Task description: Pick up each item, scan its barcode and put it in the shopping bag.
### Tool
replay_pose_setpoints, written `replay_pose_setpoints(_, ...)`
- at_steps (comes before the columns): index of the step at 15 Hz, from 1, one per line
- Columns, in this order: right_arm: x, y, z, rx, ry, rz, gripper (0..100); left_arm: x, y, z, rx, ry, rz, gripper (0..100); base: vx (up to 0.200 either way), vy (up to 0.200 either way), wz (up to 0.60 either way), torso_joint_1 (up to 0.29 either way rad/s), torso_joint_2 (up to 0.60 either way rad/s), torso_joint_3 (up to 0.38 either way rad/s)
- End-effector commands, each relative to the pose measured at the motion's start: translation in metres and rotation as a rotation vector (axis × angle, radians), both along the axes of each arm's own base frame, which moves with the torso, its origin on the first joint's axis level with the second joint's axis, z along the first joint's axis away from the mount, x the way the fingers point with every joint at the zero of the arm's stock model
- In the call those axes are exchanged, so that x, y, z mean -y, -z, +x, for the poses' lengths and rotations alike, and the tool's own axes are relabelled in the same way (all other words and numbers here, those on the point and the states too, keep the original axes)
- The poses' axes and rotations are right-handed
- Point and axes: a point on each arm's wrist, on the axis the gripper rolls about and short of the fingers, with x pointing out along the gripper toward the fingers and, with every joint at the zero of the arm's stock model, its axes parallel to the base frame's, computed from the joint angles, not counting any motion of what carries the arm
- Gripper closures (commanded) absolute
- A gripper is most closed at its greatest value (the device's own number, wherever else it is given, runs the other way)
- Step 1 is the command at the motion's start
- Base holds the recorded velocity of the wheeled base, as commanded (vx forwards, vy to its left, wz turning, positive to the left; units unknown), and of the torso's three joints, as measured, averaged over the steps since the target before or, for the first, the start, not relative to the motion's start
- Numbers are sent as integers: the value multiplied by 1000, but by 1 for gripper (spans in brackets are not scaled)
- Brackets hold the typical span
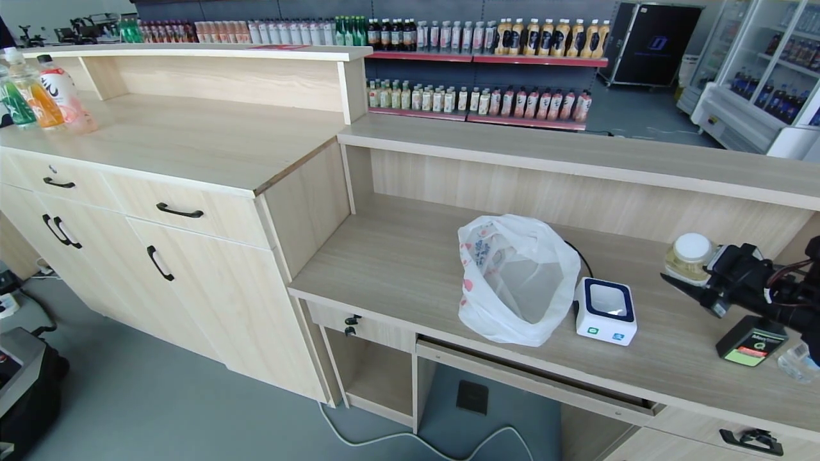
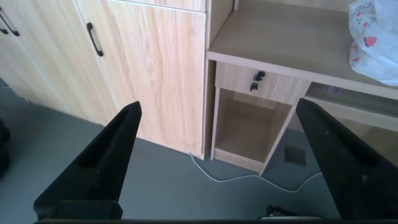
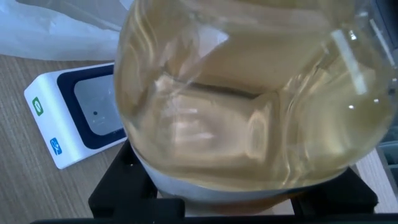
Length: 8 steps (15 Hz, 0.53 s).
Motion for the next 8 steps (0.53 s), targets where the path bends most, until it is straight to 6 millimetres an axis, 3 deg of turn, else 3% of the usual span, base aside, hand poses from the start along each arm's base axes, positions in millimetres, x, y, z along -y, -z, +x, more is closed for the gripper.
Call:
replay_pose_setpoints(1, -3, 4, 4, -1, -13, 1, 100, 0, 0, 0, 1, 0, 0, 0, 0, 0, 0, 0, 0, 0)
replay_pose_setpoints(8, -5, 7, 9, 15, -25, -3, 100, 0, 0, 0, 1, 0, 0, 0, 0, 0, 0, 0, 0, 0)
